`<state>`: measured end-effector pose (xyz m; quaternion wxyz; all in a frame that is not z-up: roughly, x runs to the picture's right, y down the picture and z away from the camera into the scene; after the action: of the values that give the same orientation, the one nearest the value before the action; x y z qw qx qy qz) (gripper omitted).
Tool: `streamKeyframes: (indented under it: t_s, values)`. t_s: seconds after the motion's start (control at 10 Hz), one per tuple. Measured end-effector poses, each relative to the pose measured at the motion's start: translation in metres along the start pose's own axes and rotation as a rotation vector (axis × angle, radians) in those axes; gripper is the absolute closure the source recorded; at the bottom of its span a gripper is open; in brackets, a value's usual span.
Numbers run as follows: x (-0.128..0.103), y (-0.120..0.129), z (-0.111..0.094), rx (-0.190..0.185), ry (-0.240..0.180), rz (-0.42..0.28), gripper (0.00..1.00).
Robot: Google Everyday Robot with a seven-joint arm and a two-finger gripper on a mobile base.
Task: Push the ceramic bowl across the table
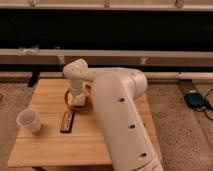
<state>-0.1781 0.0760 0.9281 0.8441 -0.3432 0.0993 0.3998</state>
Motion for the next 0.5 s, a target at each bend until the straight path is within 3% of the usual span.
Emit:
streamKeyframes:
  t_s: [0.5]
  values:
    - [0.012,0.016,0.001,-0.001,0.009,-0.031,0.20]
